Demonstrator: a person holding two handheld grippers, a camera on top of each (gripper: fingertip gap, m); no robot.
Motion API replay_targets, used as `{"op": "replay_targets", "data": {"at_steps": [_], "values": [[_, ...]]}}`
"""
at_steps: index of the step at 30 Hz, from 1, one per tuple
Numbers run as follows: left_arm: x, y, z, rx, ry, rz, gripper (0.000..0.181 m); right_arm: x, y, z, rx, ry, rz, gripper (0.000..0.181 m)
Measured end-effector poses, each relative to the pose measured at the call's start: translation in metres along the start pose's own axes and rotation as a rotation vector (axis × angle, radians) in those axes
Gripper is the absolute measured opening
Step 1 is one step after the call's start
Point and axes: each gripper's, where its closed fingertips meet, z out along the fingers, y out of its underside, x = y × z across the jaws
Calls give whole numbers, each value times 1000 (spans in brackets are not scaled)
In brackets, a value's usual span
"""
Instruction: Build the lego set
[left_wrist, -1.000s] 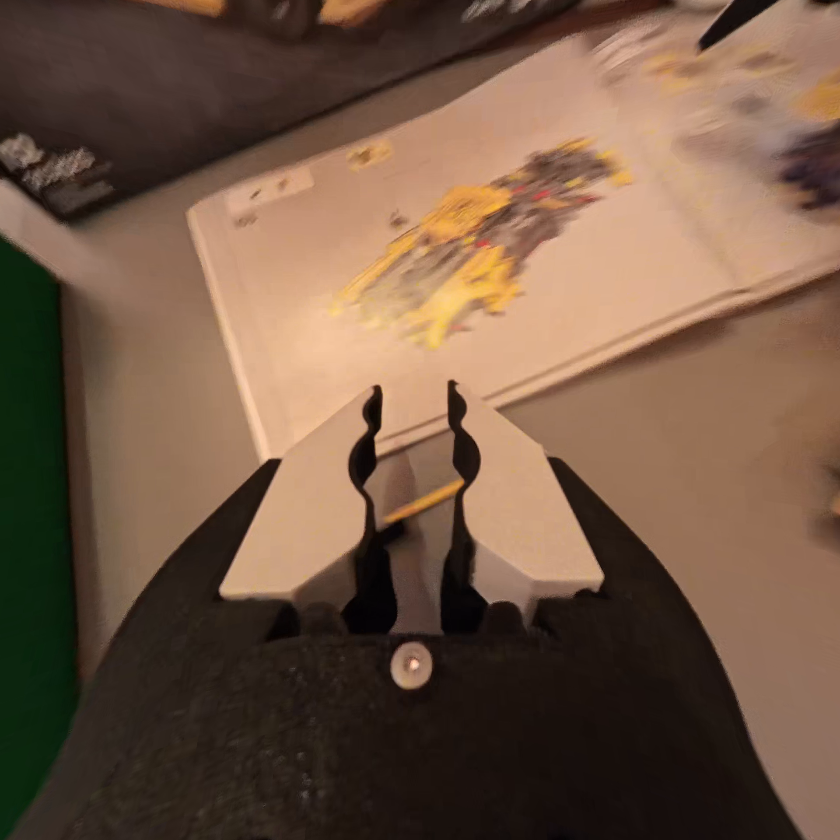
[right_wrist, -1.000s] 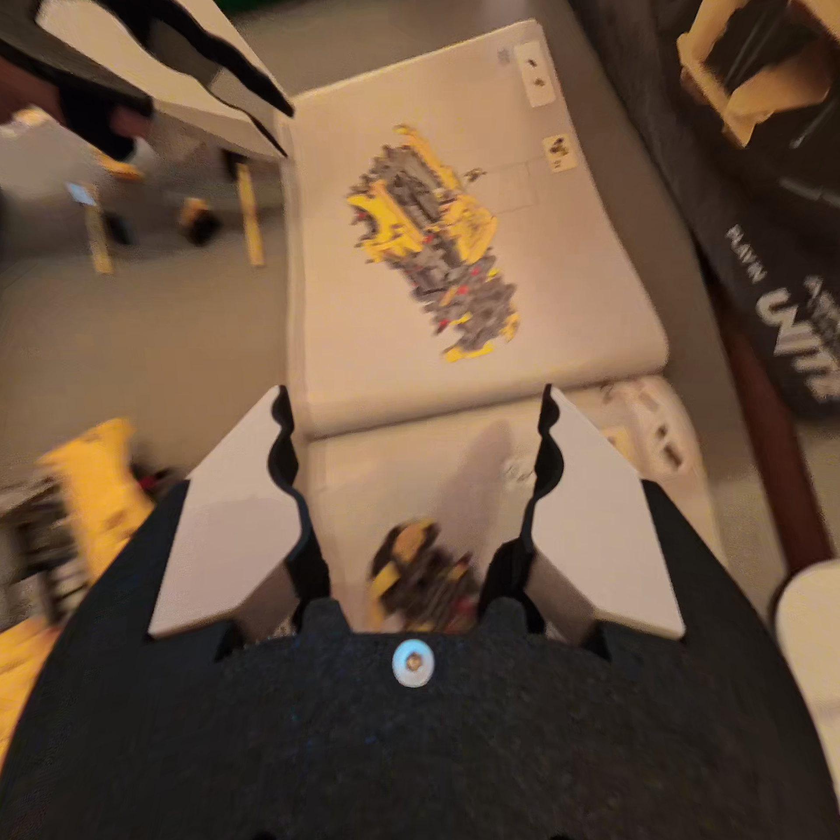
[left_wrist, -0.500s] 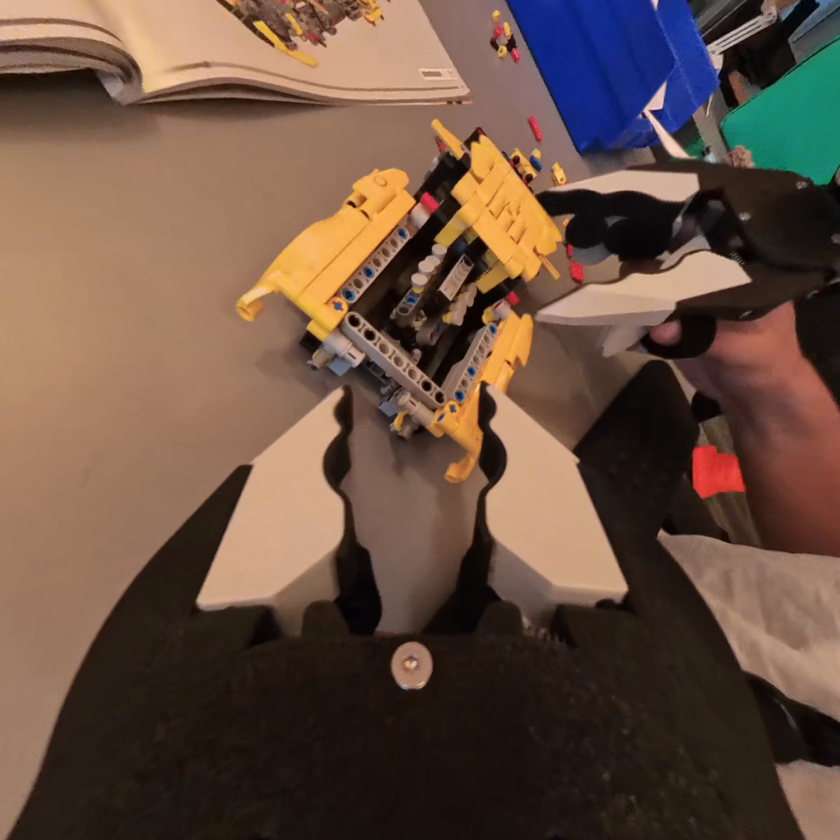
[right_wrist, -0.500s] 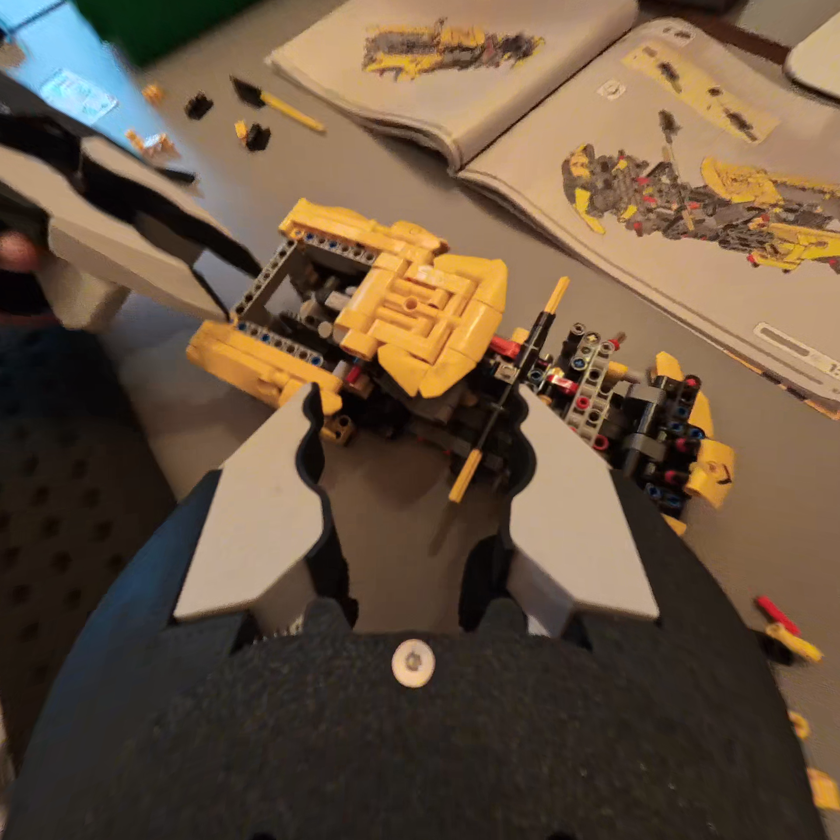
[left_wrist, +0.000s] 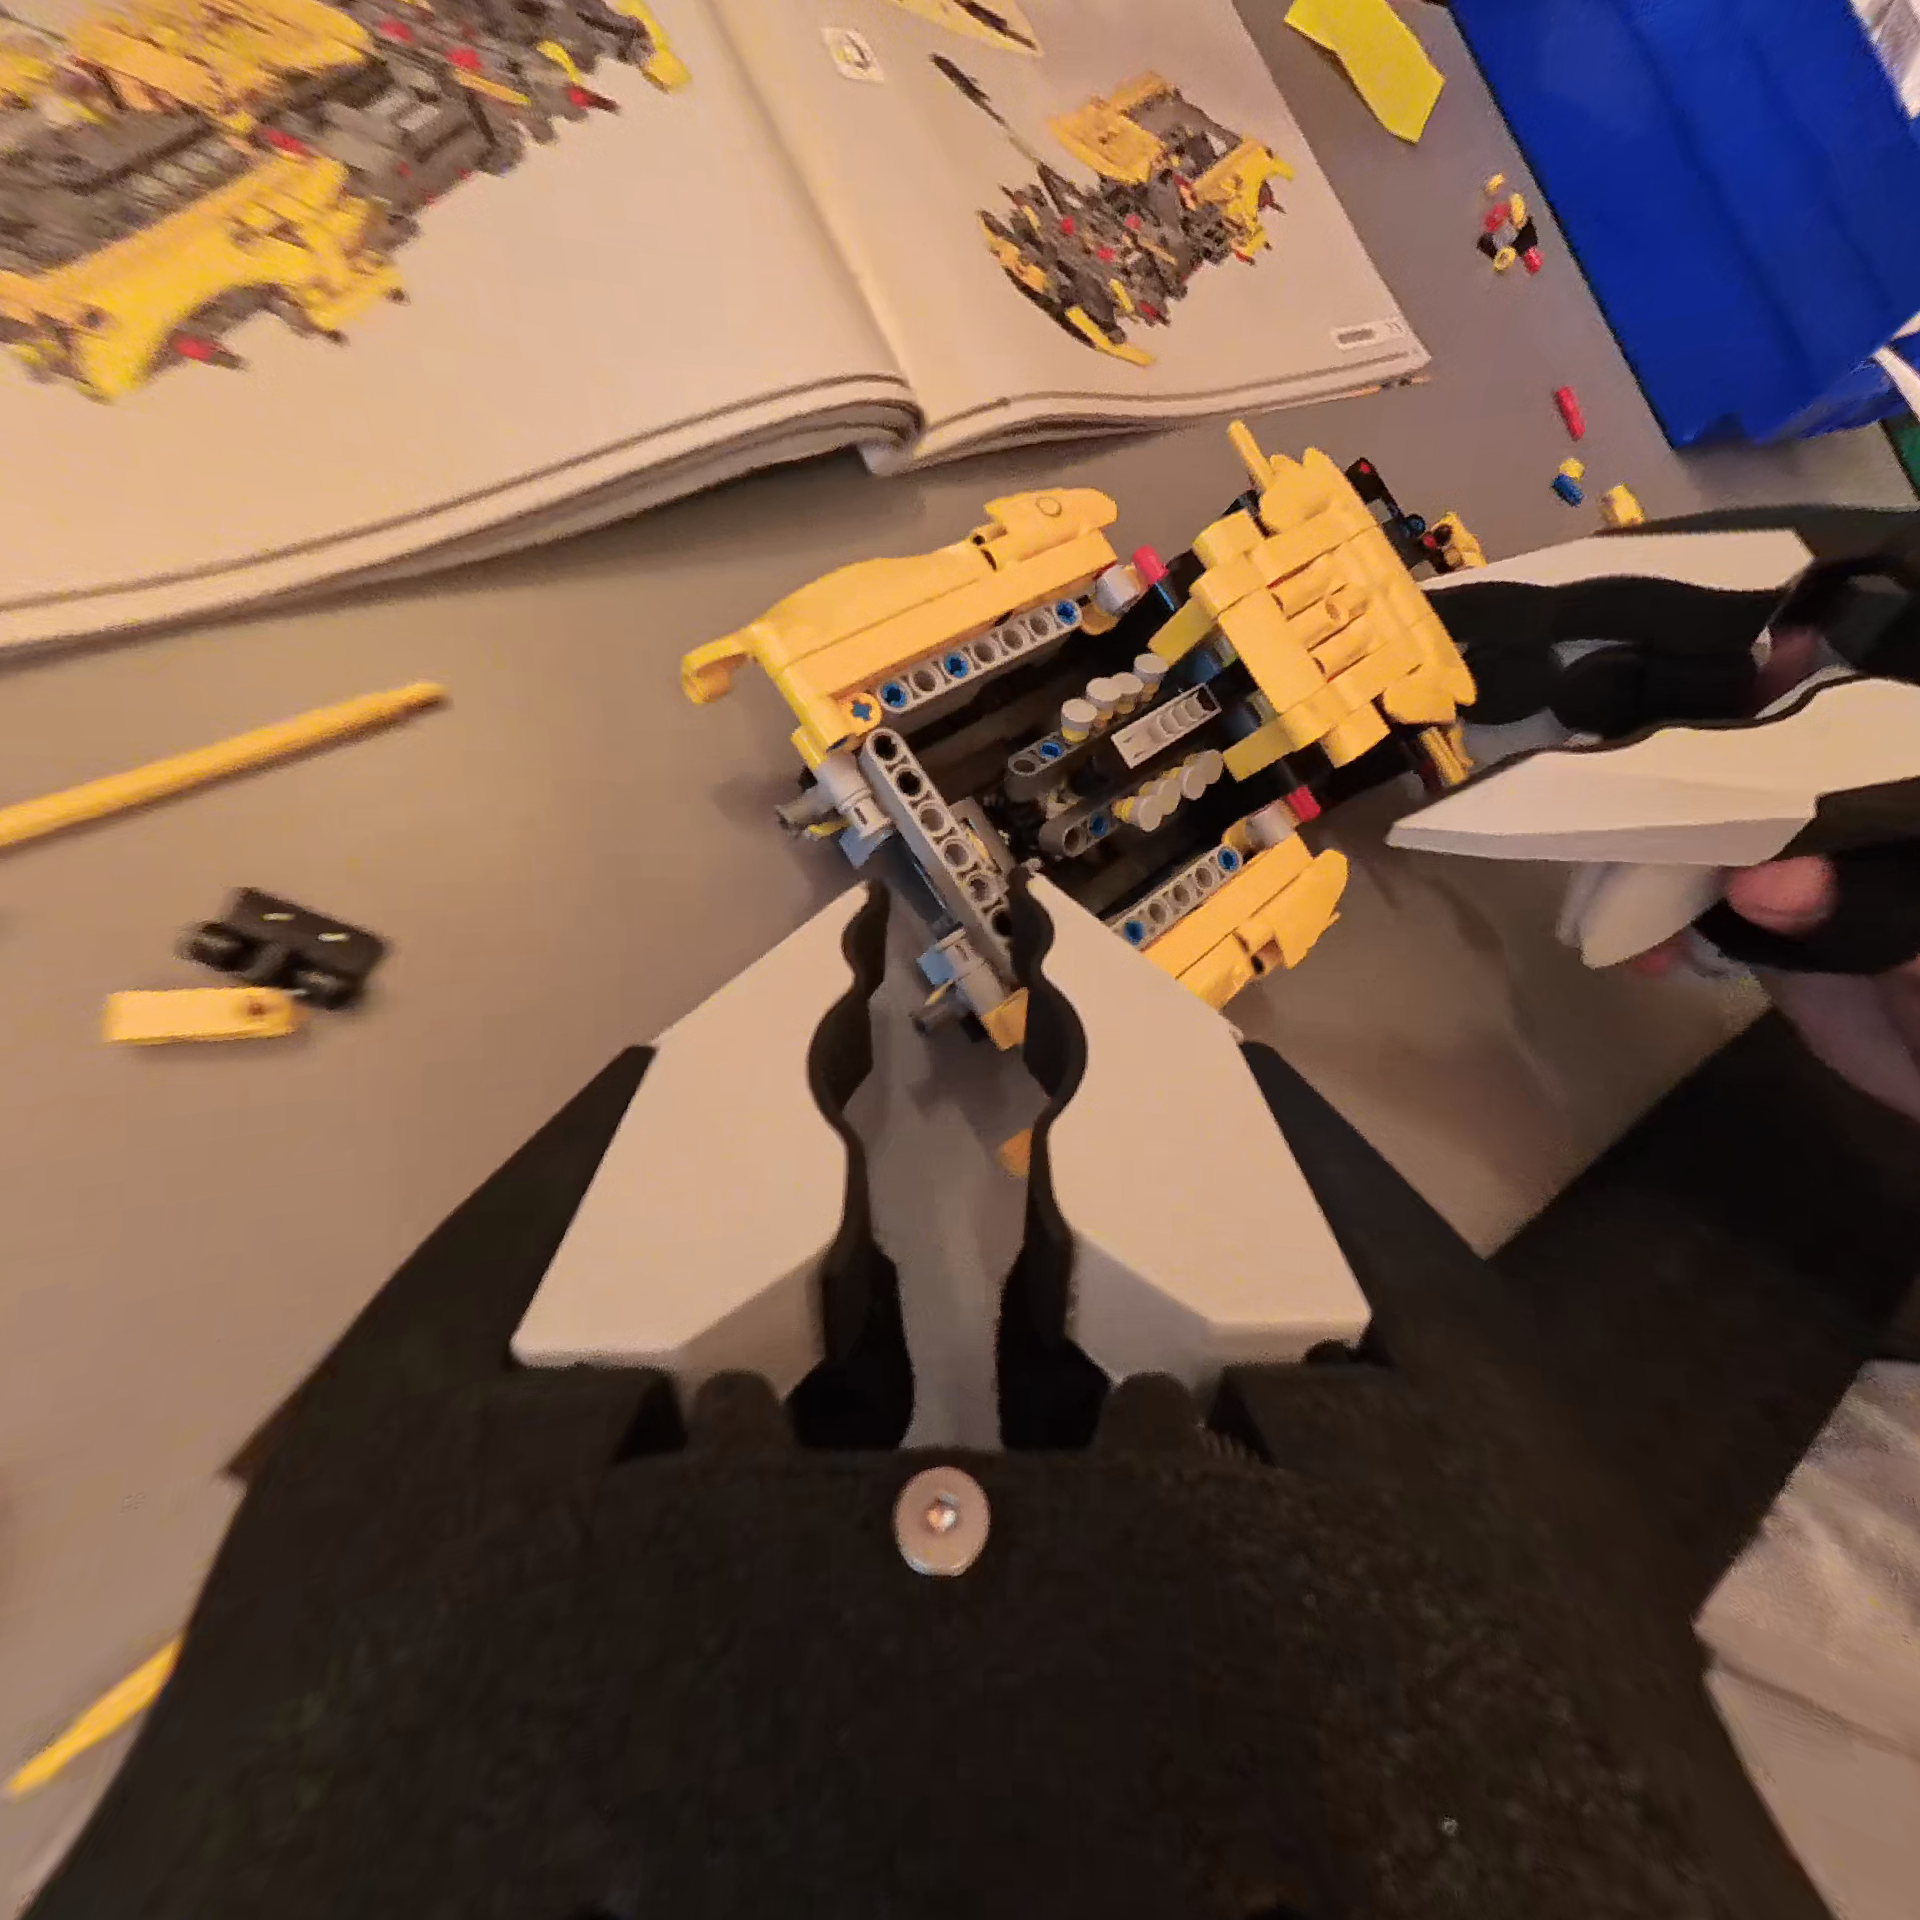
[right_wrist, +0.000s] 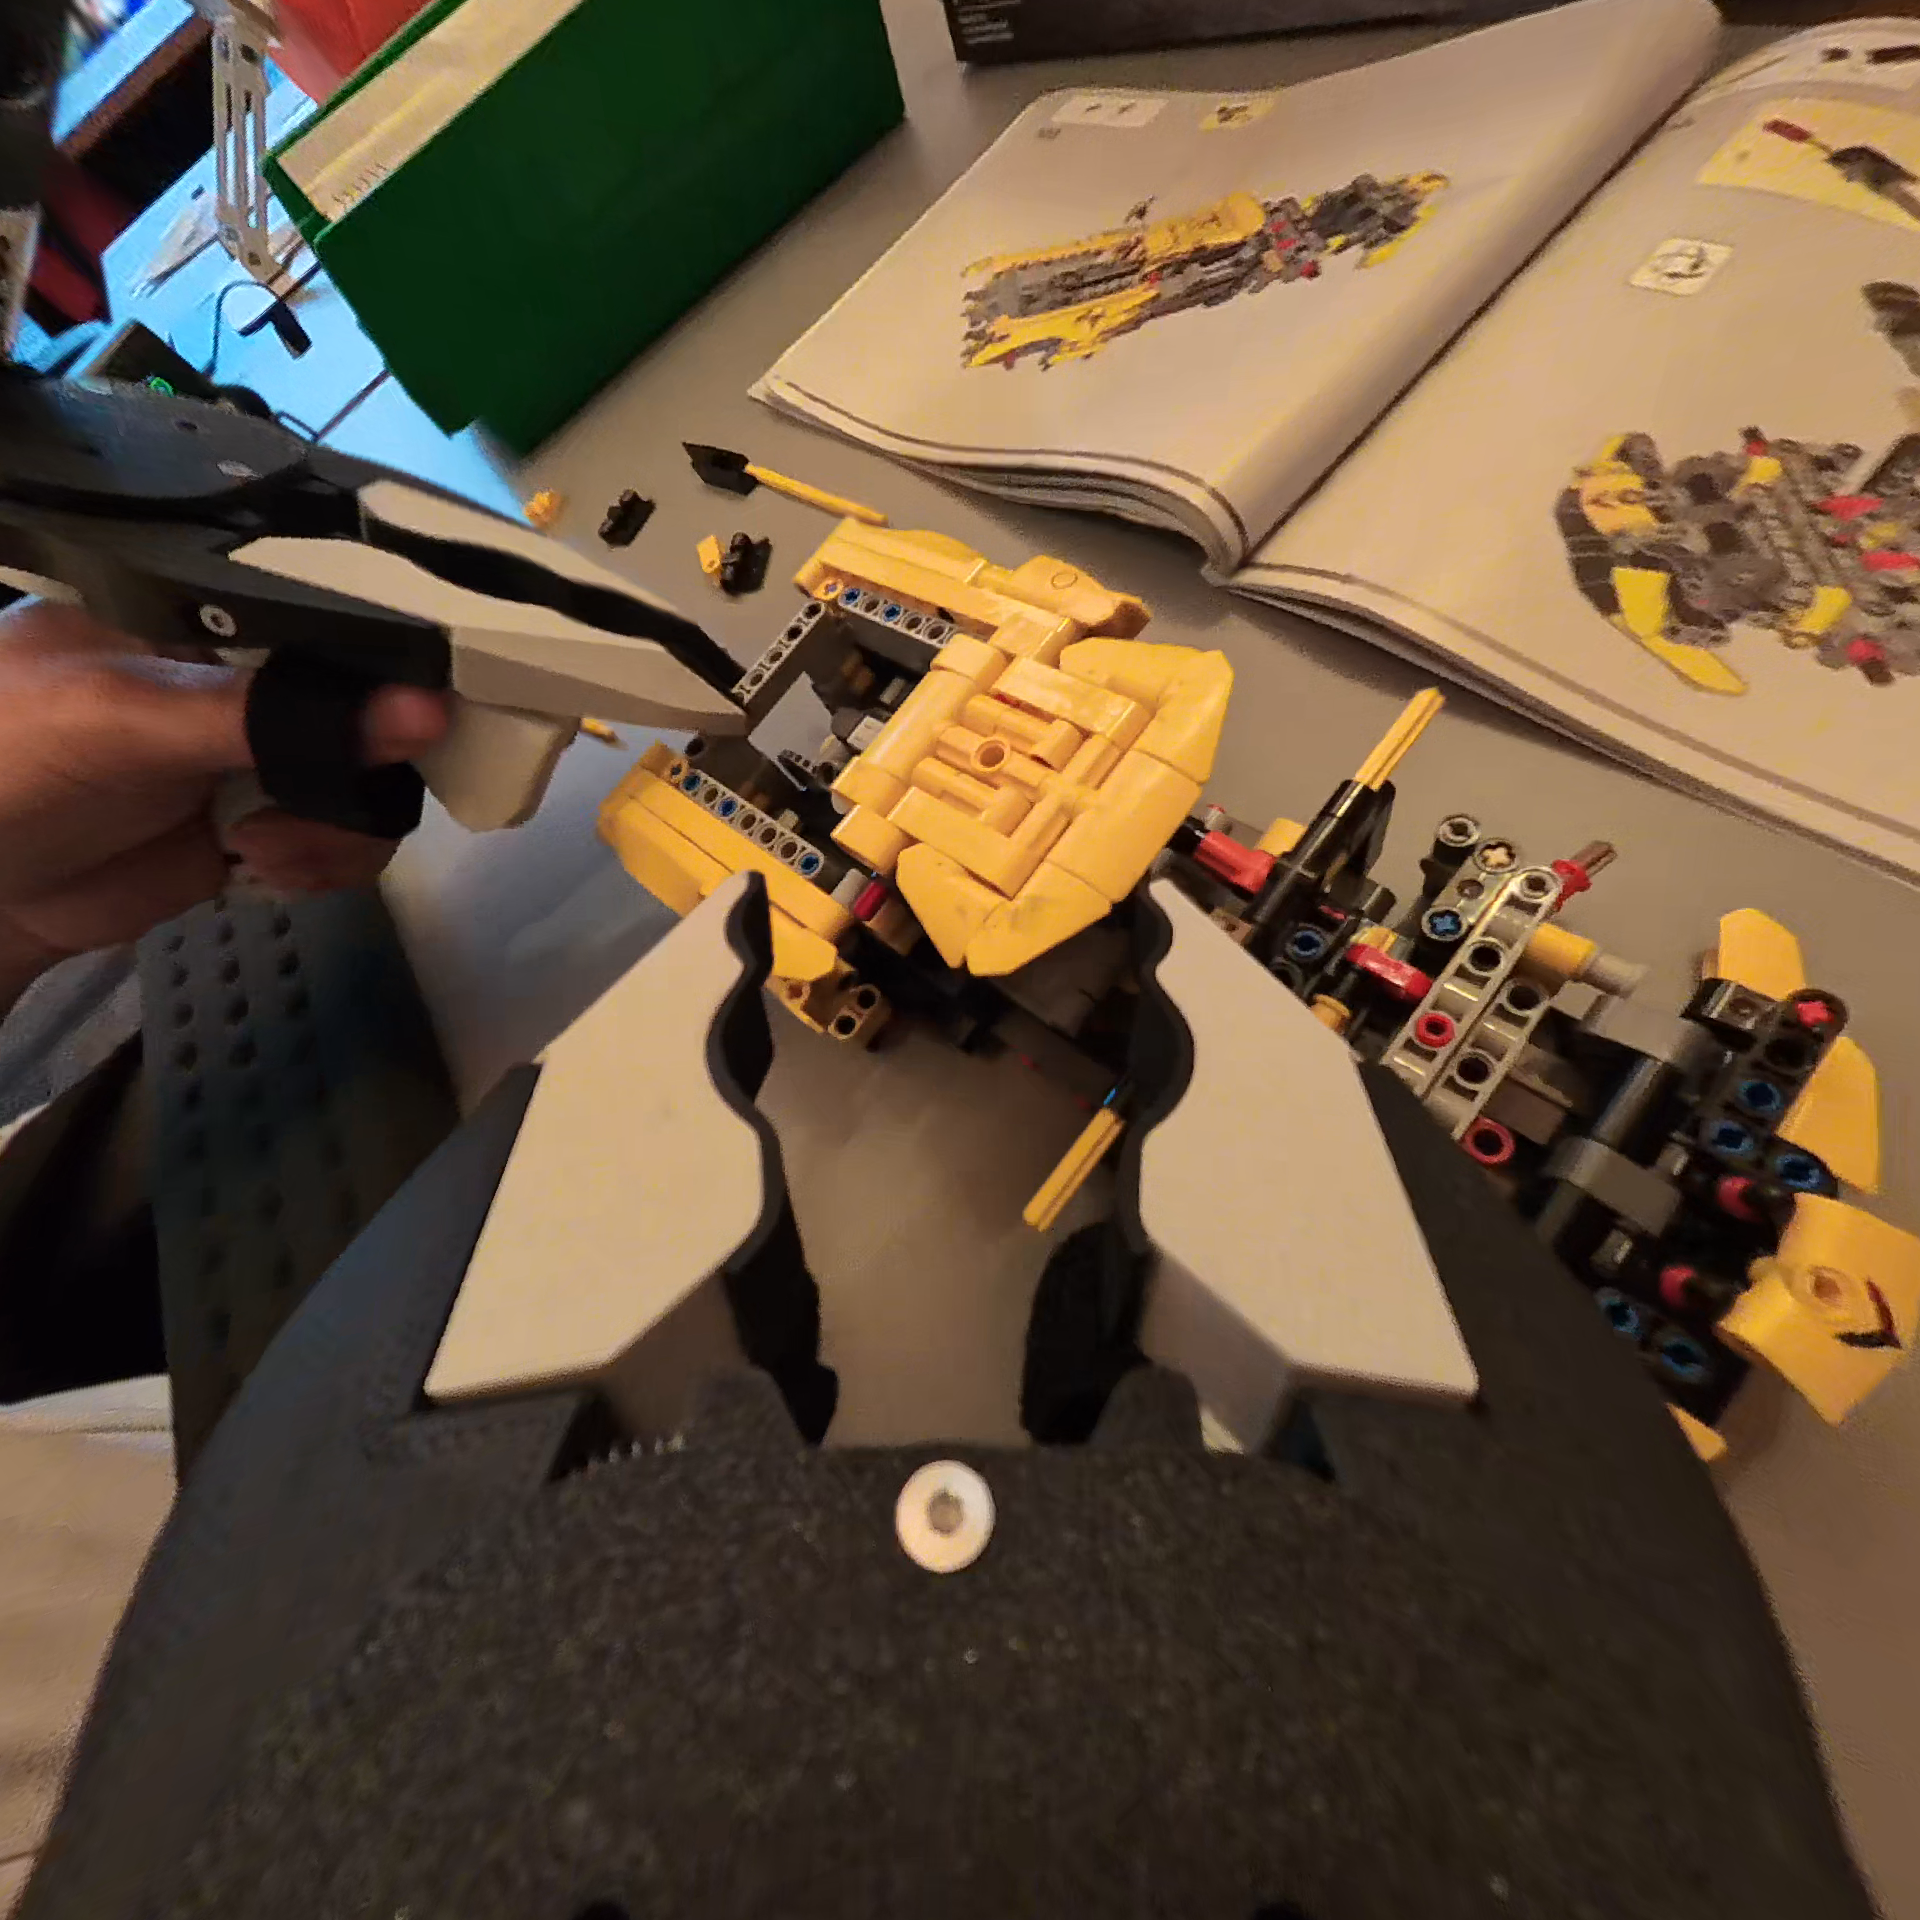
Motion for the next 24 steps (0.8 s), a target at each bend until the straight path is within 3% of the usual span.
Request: {"op": "replay_targets", "data": {"at_steps": [2, 6, 11, 14, 17, 24], "values": [[-20, -5, -19, 36, -40, 53, 25, -3, -3, -3, -25, -8, -21, 69], [-86, -2, -91, 156, -207, 173, 27, 11, -6, -41, 64, 81, -75, 66], [-169, 30, -150, 98, -423, 180, 28, 33, 19, -76, 182, 199, -80, 64], [-198, 38, -145, 81, -440, 89, 30, 28, 25, -76, 210, 197, -55, 62], [-202, 37, -129, 102, -366, 0, 32, 17, 24, -68, 187, 169, -63, 63], [-216, 39, -118, 85, -423, 5, 34, 7, 31, -58, 184, 169, -116, 64]]}}
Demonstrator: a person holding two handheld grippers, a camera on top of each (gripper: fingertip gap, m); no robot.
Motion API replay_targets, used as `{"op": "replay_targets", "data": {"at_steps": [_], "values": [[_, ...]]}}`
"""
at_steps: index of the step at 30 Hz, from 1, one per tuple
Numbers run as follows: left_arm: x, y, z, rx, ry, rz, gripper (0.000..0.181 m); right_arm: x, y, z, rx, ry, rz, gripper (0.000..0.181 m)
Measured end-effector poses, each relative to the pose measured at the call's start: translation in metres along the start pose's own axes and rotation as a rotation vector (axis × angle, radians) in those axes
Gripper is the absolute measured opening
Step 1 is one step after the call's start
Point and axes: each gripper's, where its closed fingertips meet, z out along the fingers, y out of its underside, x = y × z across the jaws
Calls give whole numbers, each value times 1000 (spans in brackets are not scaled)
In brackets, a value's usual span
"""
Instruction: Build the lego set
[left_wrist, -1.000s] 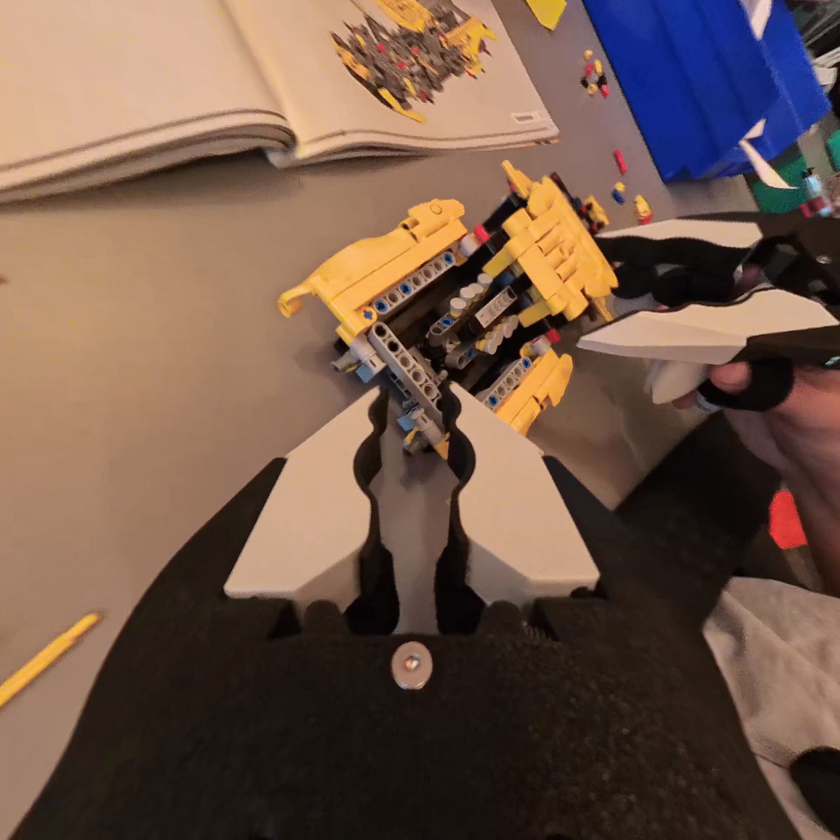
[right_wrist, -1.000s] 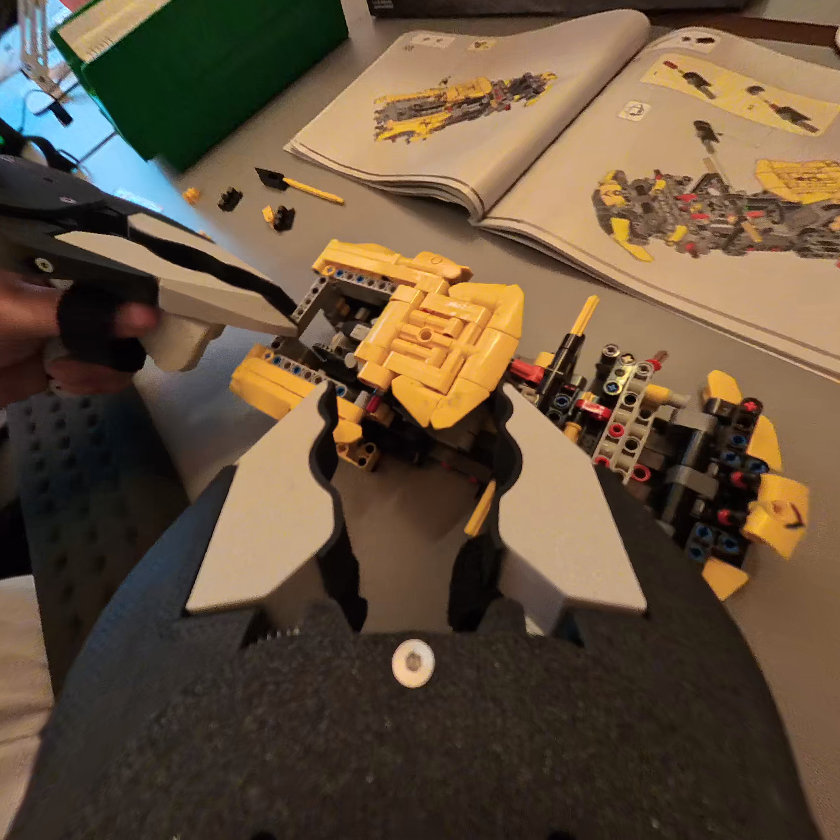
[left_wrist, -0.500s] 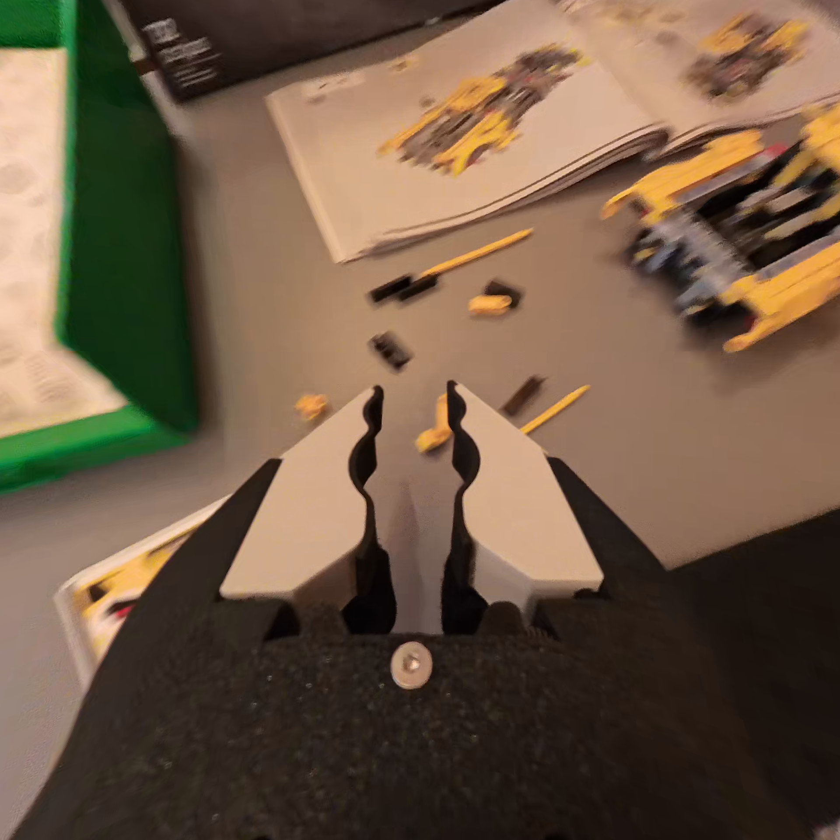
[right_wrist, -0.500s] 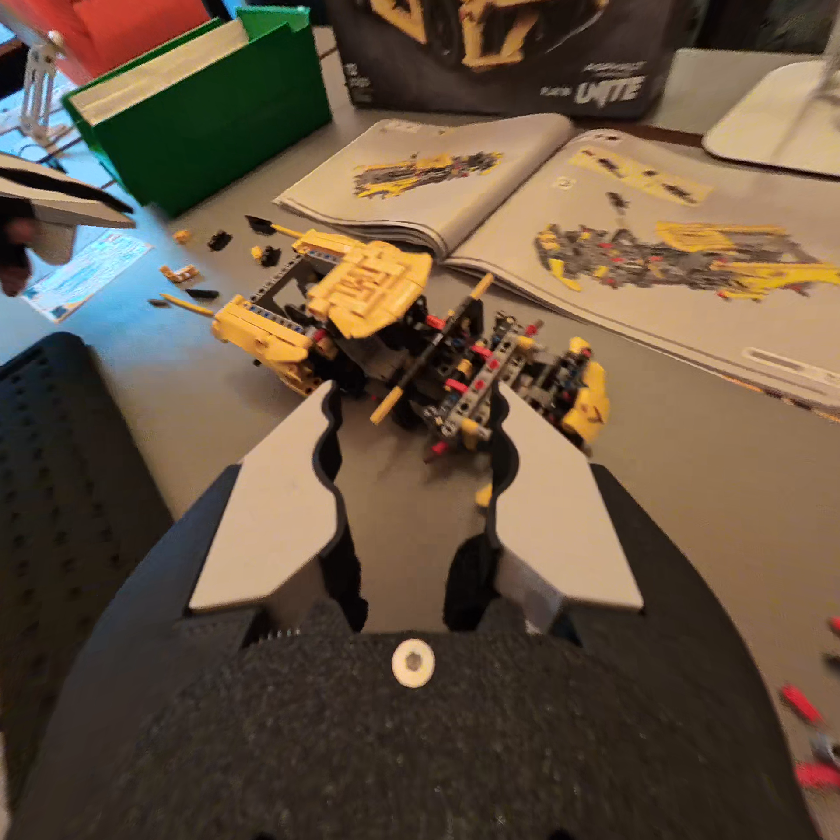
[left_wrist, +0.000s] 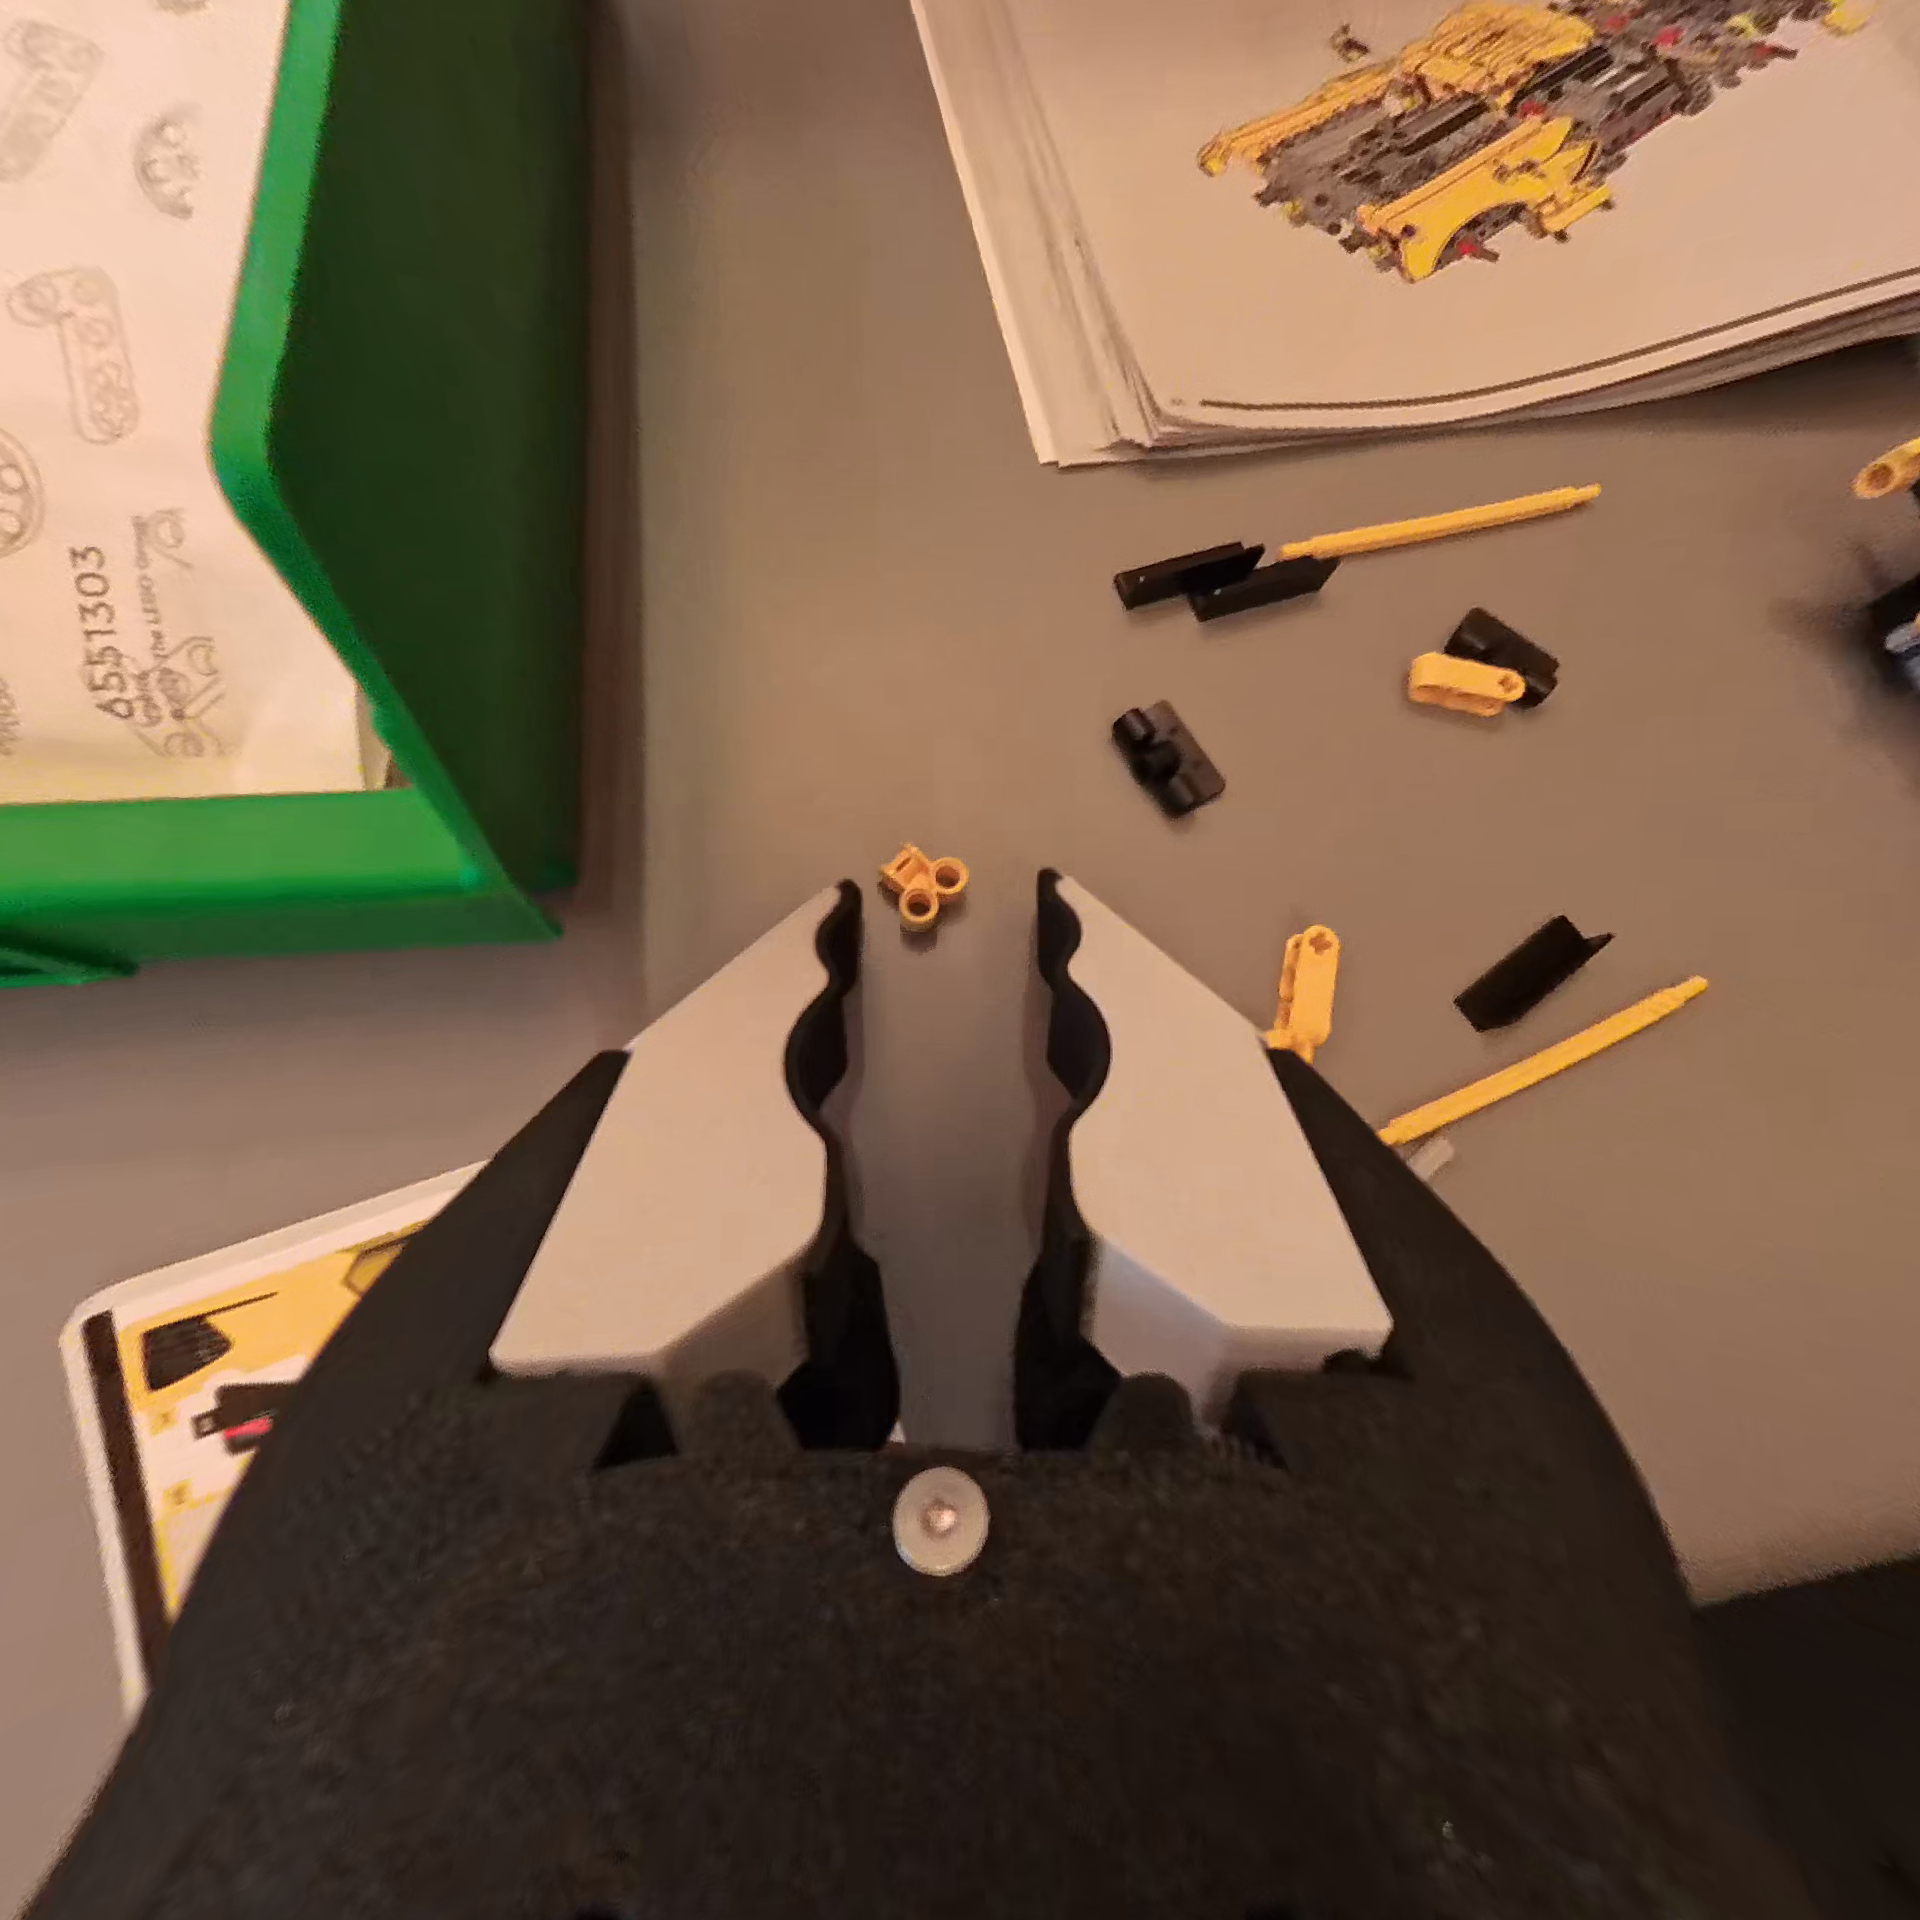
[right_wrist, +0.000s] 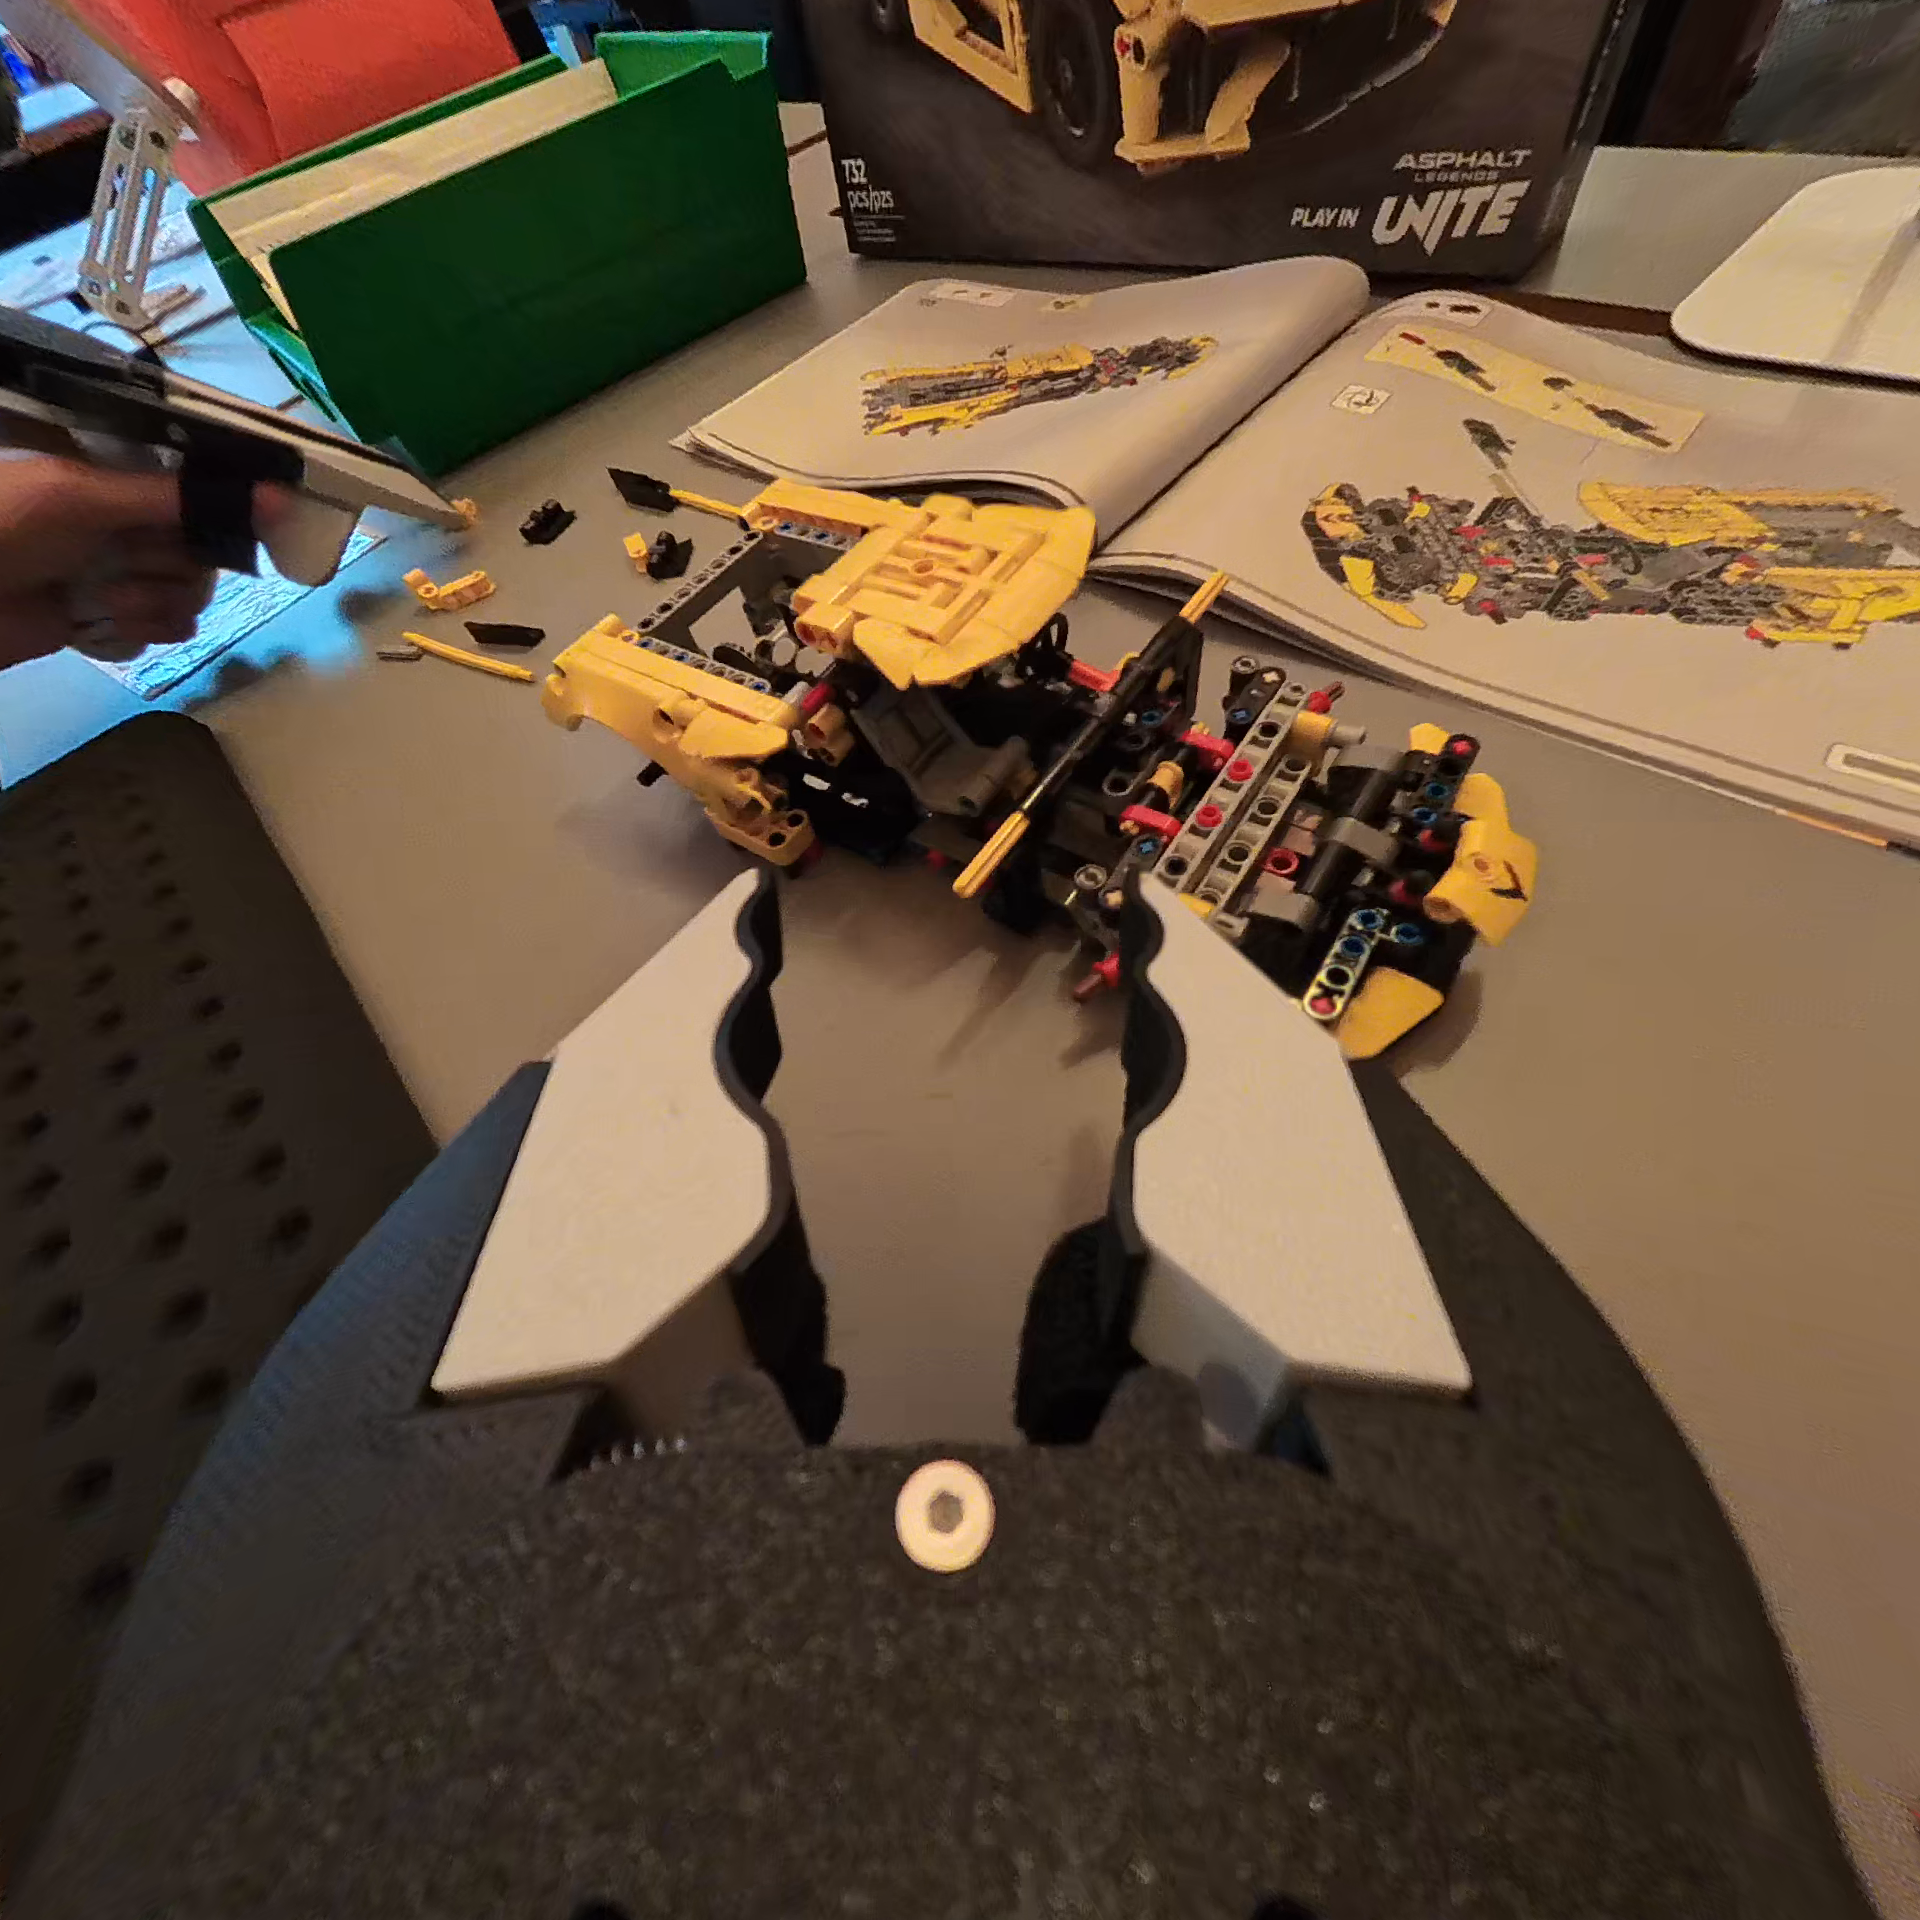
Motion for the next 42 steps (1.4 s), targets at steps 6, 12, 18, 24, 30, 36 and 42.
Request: {"op": "replay_targets", "data": {"at_steps": [6, 12, 18, 24, 30, 36, 42], "values": [[1, 1, 1, -19, -7, 7, 34, 7, -2, -2, 38, 47, -22, 69], [33, -1, -17, 2, 118, 82, 34, 10, -1, -4, 42, 55, -9, 67], [48, 2, -33, -2, 209, 111, 33, 10, 2, -1, 17, 49, -7, 67], [64, -13, -35, 25, 242, 108, 33, 13, 1, -2, 29, 56, 5, 67], [122, -33, -25, 69, 349, 161, 33, 59, 6, -42, -29, 241, -51, 64], [186, -42, -10, 28, 461, 234, 33, 141, 51, -139, -174, 485, 30, 47], [231, -56, -6, 23, 468, 344, 33, 177, 80, -150, -285, 409, 44, 41]]}}
